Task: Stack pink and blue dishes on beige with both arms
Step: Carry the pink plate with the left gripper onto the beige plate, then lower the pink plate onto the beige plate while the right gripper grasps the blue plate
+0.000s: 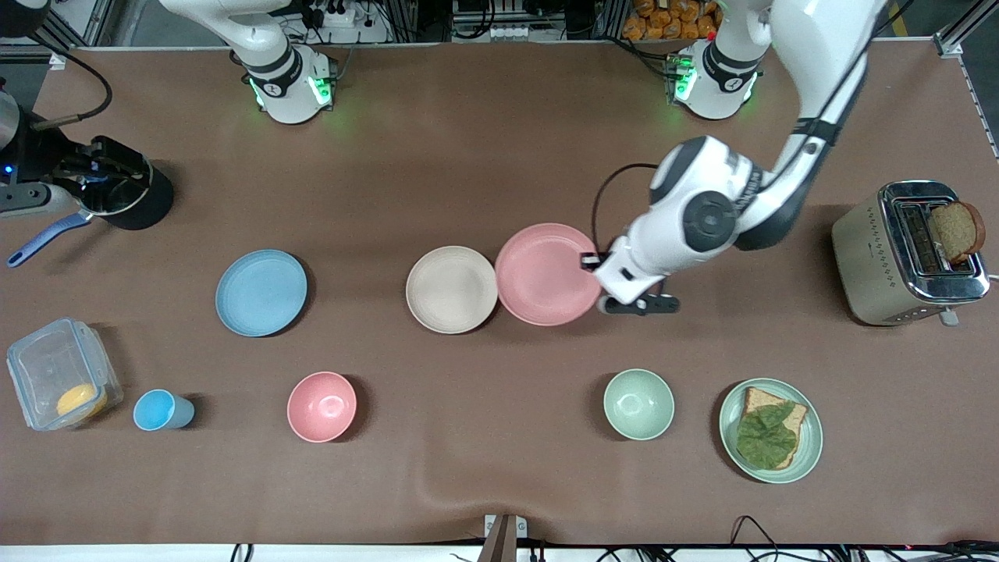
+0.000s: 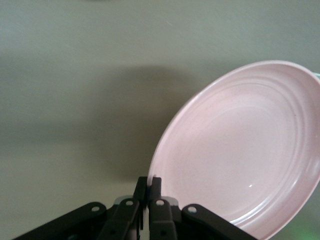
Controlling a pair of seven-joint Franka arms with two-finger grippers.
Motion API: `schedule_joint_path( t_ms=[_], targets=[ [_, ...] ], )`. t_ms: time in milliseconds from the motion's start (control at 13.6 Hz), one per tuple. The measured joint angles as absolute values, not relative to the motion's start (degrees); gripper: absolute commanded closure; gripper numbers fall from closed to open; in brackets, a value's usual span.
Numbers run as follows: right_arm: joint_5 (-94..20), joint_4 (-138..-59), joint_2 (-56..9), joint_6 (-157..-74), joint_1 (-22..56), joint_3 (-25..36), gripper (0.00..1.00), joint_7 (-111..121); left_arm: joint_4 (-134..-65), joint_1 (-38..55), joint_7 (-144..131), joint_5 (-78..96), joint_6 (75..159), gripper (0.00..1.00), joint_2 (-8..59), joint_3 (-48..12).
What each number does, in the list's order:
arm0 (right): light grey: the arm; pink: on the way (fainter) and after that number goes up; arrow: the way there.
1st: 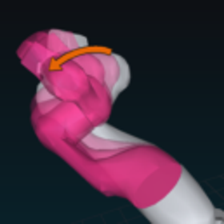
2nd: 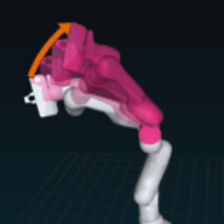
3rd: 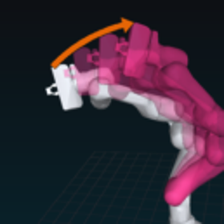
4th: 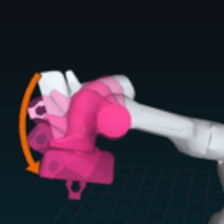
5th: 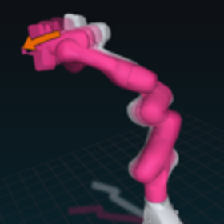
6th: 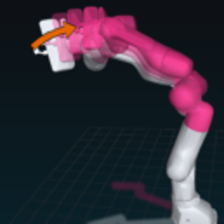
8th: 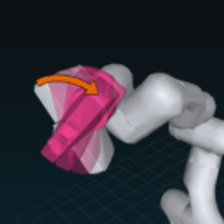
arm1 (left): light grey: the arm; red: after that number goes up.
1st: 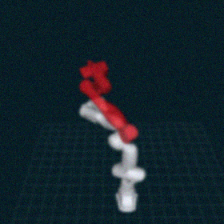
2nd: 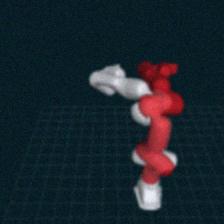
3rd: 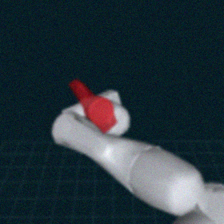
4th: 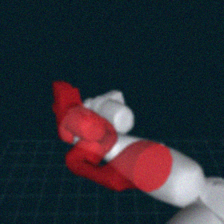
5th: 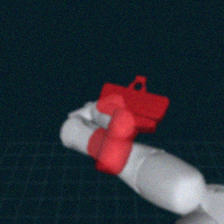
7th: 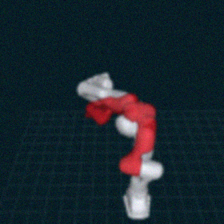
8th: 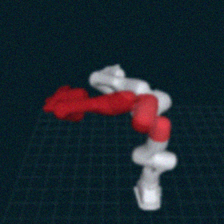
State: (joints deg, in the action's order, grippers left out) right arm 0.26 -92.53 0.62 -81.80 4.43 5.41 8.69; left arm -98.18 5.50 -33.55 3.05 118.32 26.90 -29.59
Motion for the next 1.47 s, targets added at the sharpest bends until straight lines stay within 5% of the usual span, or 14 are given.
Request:
schedule_joint_path(
  t_ms=[294, 662, 1471],
  targets=[
    [0.3, -94.8, -4.8, -85.6, 1.9, 6.0, 0.00, 8.7, -97.5, 11.6, -38.7, 3.1, 128.4, 1.00, 33.6, -29.4],
    [0.3, -107.3, -9.3, -105.5, 0.5, 6.0, 0.00, 8.7, -95.5, 16.6, -40.5, 3.1, 135.6, 1.00, 40.4, -28.3],
    [-2.7, -115.4, -21.6, -123.8, -3.5, 6.0, 0.00, 8.5, -88.2, 25.9, -42.9, 3.1, 136.5, 1.00, 46.1, -22.0]
  ],
)
